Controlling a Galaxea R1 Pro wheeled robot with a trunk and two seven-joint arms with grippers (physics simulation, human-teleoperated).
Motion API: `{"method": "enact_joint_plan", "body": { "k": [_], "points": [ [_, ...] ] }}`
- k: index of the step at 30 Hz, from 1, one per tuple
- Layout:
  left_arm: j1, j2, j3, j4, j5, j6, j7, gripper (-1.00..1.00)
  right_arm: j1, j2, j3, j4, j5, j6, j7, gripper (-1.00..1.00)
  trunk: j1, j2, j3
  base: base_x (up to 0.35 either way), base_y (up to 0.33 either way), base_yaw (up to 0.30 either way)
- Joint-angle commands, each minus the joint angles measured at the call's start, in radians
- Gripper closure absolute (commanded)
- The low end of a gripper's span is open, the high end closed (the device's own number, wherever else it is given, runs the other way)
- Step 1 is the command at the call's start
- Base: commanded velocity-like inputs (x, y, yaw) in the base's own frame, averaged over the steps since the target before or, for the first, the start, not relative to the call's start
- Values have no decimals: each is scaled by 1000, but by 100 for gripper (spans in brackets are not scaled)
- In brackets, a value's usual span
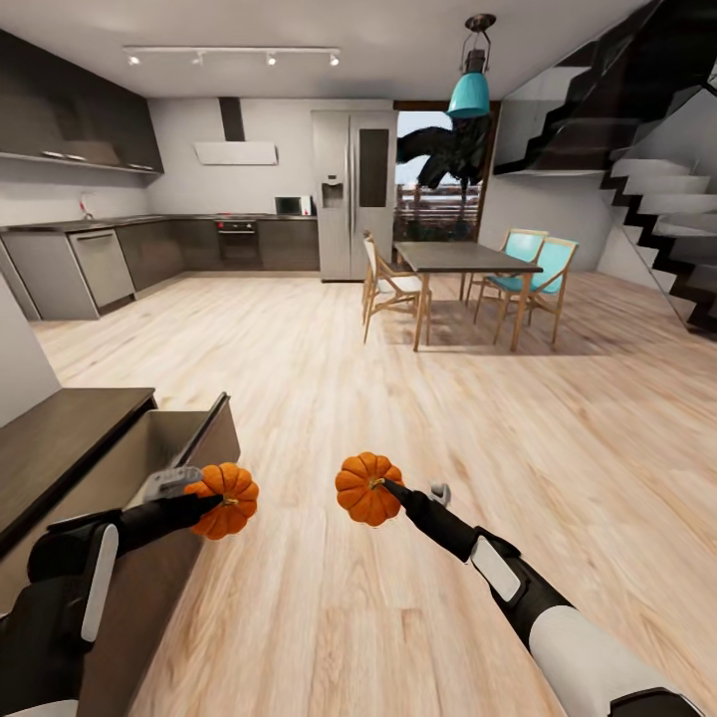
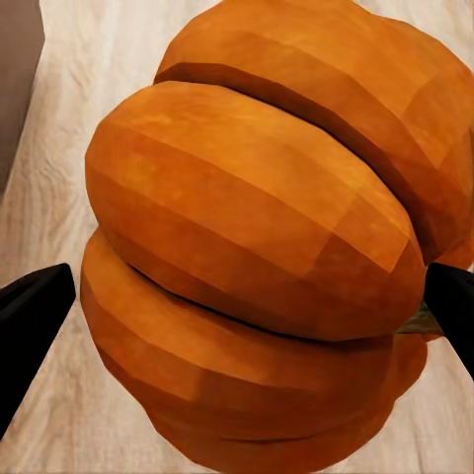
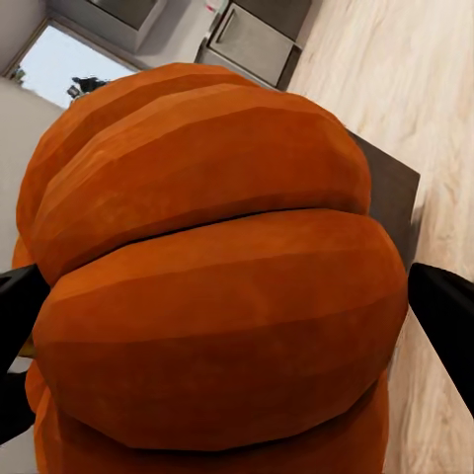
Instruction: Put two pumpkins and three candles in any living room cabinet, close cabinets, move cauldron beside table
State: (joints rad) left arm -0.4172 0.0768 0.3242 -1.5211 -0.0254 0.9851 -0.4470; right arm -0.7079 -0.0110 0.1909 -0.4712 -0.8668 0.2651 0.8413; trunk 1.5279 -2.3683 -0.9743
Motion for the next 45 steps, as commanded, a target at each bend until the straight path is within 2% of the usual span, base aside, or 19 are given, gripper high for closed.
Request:
{"method": "enact_joint_plan", "body": {
  "k": [1,22,45],
  "points": [
    [-1,0,1,-1,5,6,-6,100,-1,-1,2,-1,-14,9,-3,100,0,0,-1,293,180,0],
    [0,-1,1,-1,5,6,-6,100,-1,-1,2,-1,-14,9,-2,100,0,0,-1,318,113,0],
    [0,-2,1,-1,5,6,-6,100,-1,-1,2,-1,-14,9,-2,100,0,0,-1,332,4,0]
  ]
}}
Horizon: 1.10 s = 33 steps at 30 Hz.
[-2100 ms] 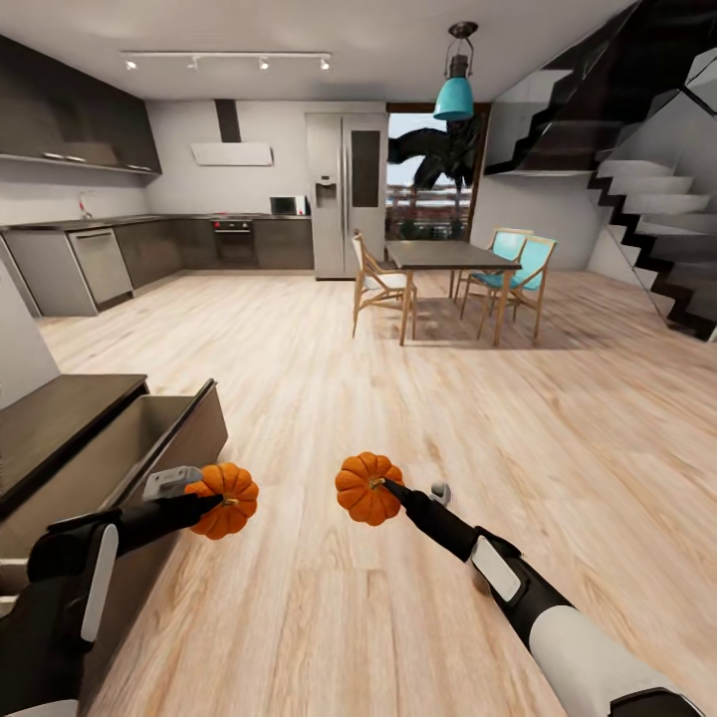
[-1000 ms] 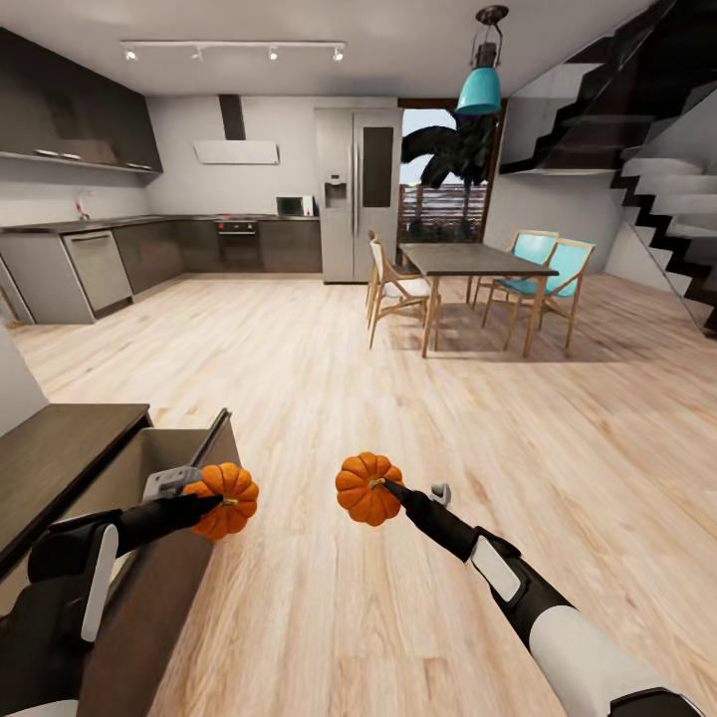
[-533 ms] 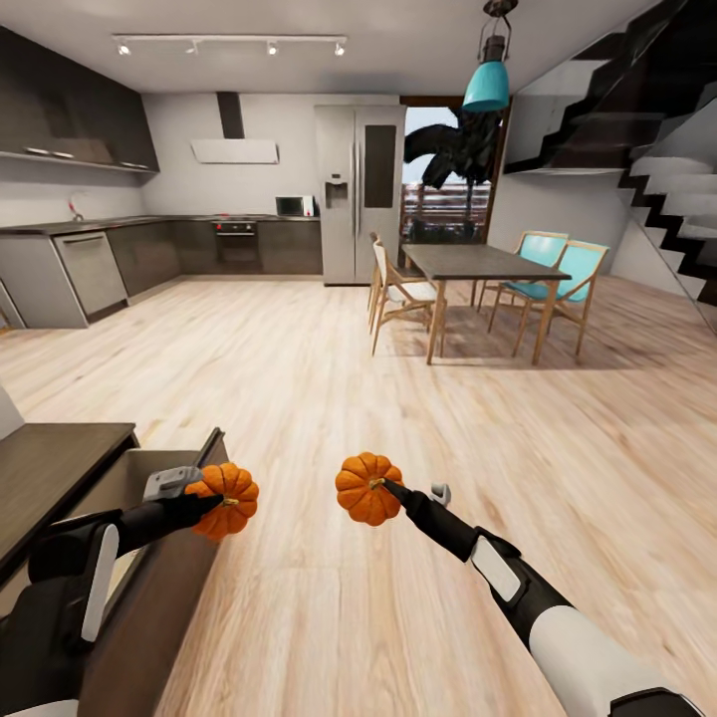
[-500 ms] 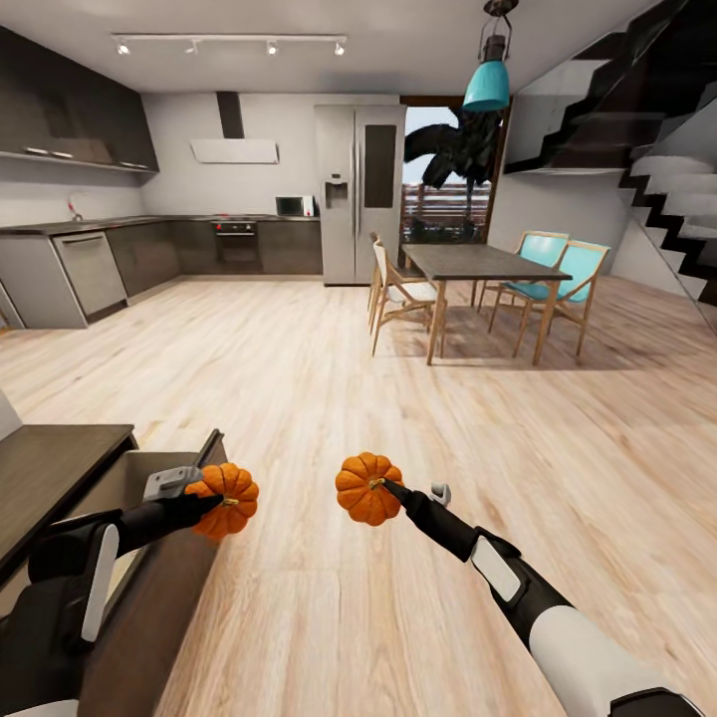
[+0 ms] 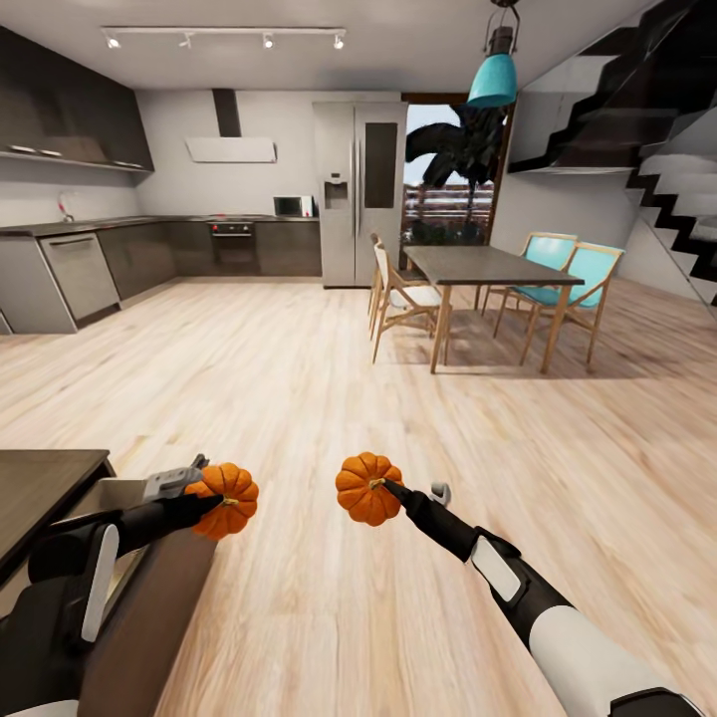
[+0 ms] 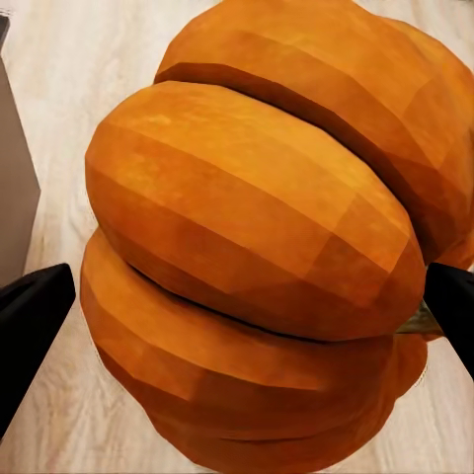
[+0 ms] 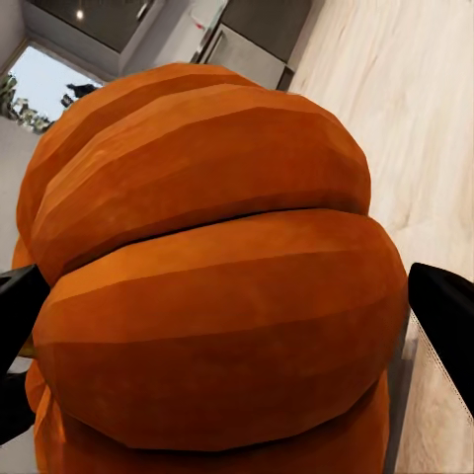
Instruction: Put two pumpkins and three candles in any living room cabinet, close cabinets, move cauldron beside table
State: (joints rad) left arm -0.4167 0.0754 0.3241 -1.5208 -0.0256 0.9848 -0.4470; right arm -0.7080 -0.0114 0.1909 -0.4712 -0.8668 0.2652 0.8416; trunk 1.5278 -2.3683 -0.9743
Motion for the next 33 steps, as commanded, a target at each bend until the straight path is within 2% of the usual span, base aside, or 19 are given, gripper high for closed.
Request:
{"method": "enact_joint_plan", "body": {
  "k": [1,33],
  "points": [
    [-1,0,1,-1,5,6,-5,100,-1,-1,2,-1,-14,9,-3,100,0,0,-1,333,0,0],
    [-1,0,1,-1,4,6,-5,100,-1,-1,2,-1,-14,9,-3,100,0,0,-1,333,0,0]
  ]
}}
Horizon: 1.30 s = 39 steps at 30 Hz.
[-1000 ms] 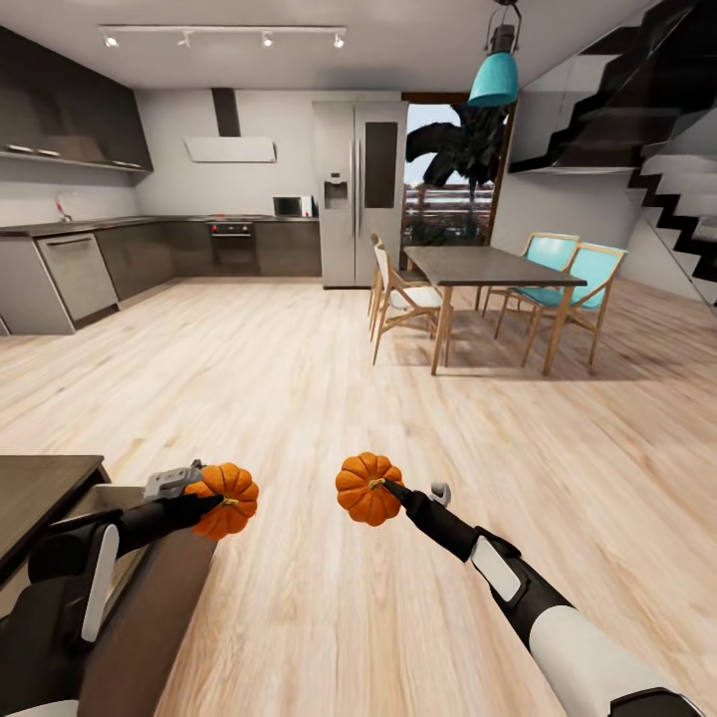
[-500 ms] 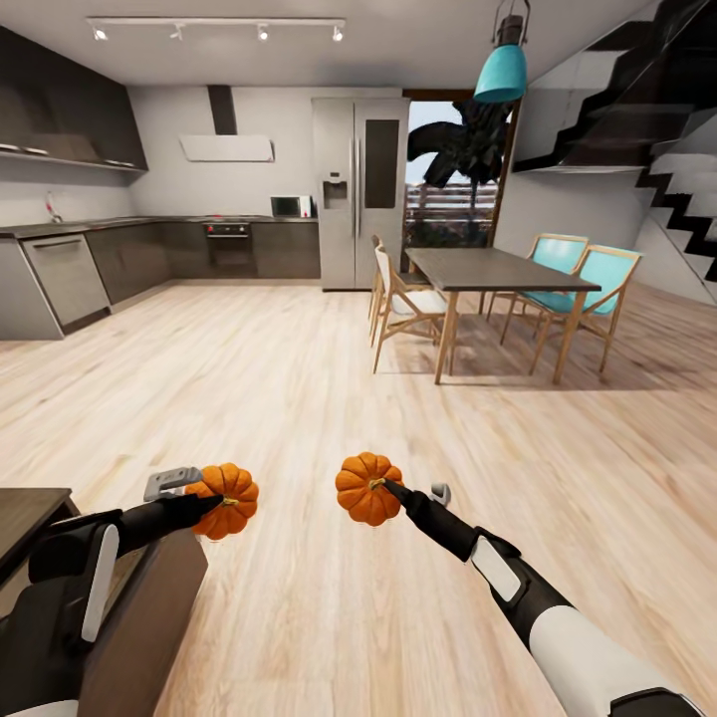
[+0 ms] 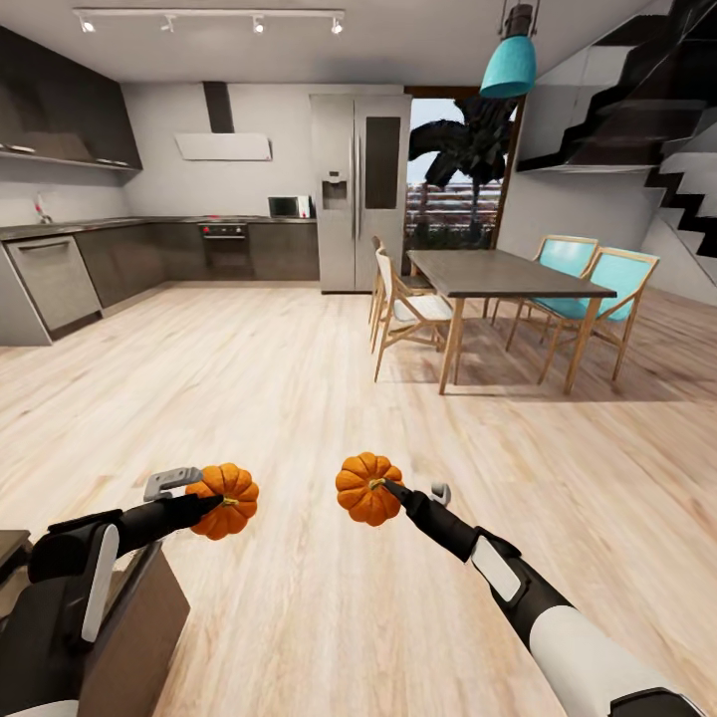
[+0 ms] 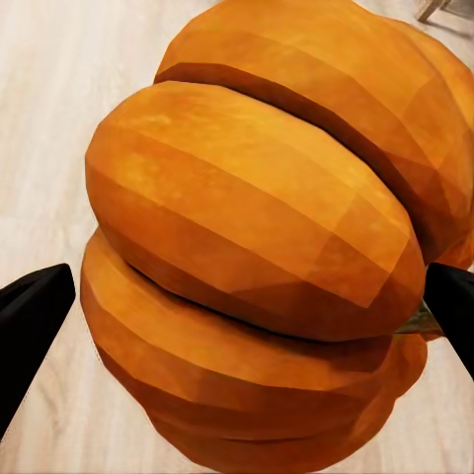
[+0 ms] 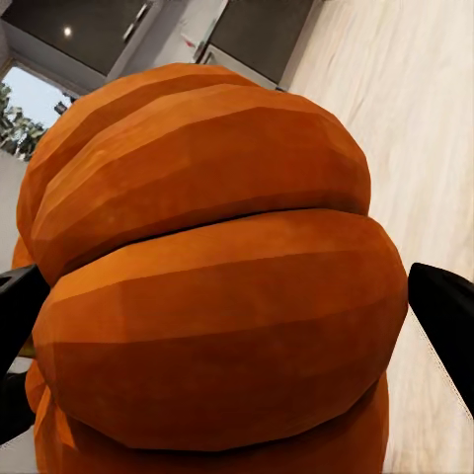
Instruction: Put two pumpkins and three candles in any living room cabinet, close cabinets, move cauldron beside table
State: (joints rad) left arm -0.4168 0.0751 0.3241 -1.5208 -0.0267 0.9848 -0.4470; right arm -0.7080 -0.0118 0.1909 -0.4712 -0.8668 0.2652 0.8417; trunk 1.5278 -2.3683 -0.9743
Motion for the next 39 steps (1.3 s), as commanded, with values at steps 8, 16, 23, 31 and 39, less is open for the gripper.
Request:
{"method": "enact_joint_plan", "body": {
  "k": [8,16,23,31,39],
  "points": [
    [-1,-1,1,-1,5,6,-6,100,-1,-1,2,-1,-14,9,-3,100,0,0,-1,333,-78,0],
    [0,-1,1,-1,5,6,-6,100,-1,-2,2,-1,-14,9,-3,100,0,0,-1,333,-103,0],
    [-1,-1,1,-1,5,5,-6,100,-1,-2,2,-1,-15,9,-3,100,0,0,-1,333,-97,0],
    [-1,-1,1,-1,5,5,-6,100,-1,-2,2,-2,-15,9,-3,100,0,0,-1,333,-76,0],
    [-1,-1,1,-1,5,5,-6,100,-1,-2,2,-4,-15,8,-3,100,0,0,-1,333,-104,0]
  ]
}}
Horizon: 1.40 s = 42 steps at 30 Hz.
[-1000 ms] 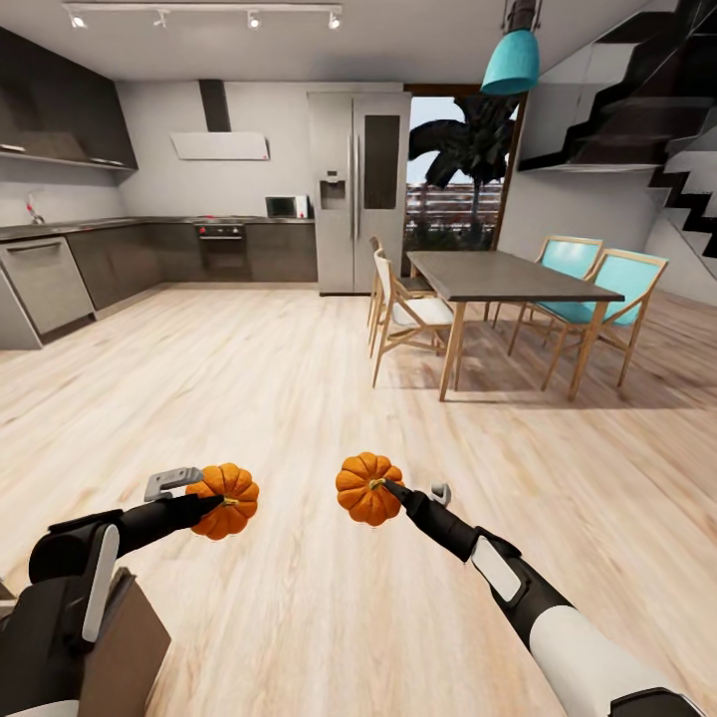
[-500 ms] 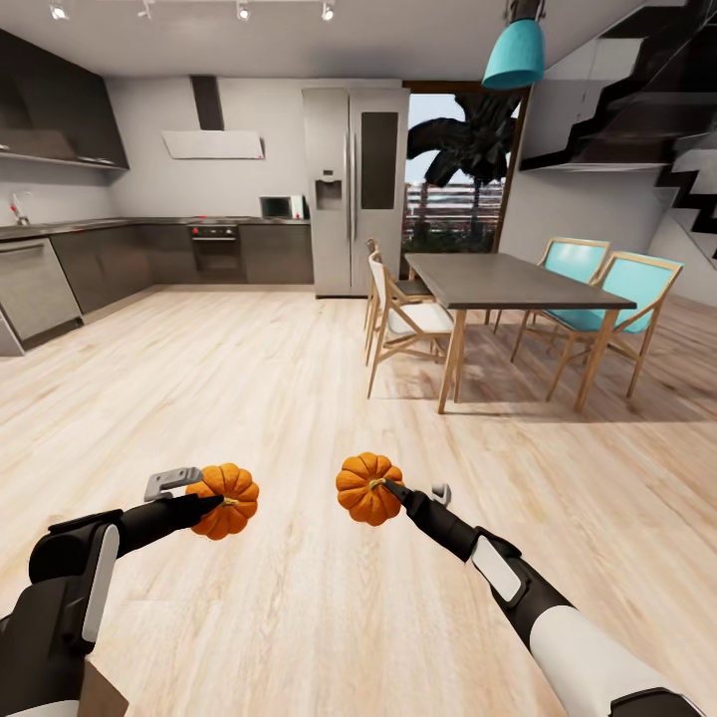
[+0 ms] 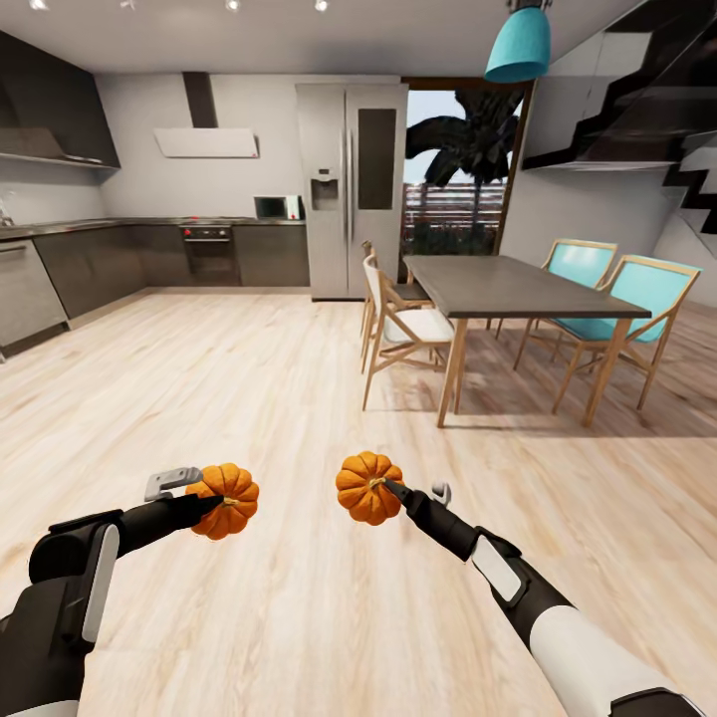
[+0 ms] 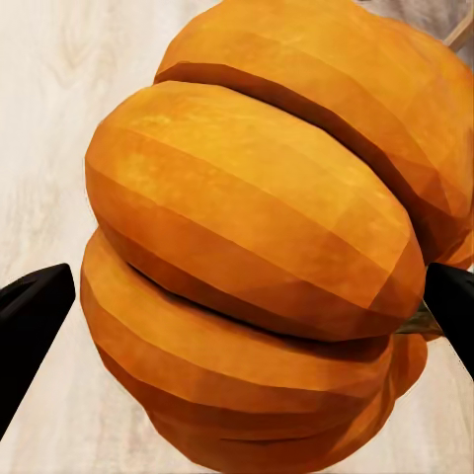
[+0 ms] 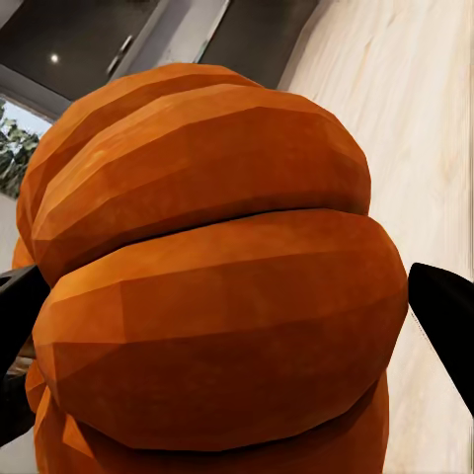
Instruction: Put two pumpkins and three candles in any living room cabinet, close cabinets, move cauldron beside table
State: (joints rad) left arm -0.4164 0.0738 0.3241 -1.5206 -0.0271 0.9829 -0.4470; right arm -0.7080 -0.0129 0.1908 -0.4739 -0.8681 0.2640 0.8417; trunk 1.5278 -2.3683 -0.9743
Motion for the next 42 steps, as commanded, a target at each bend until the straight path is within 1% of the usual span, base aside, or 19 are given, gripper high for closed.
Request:
{"method": "enact_joint_plan", "body": {
  "k": [1,16,26,35,42],
  "points": [
    [-1,-1,1,-1,6,7,-5,100,-1,-1,2,-1,-14,9,-3,100,0,0,-1,332,-124,0],
    [-1,-4,0,-1,4,7,-5,100,-1,1,3,-2,-13,-4,-3,100,0,0,-1,323,-149,8],
    [-1,-6,-2,-1,4,7,-5,100,-1,0,3,-3,-12,-4,-3,100,0,0,7,287,-204,202],
    [-1,-6,-8,-1,4,7,-5,100,-1,0,4,-3,-12,-4,-3,100,0,0,16,91,-308,238],
    [-1,-9,-10,-1,5,7,-5,100,-1,-1,4,-2,-11,-3,-3,100,0,0,23,2,-66,235]
  ]
}}
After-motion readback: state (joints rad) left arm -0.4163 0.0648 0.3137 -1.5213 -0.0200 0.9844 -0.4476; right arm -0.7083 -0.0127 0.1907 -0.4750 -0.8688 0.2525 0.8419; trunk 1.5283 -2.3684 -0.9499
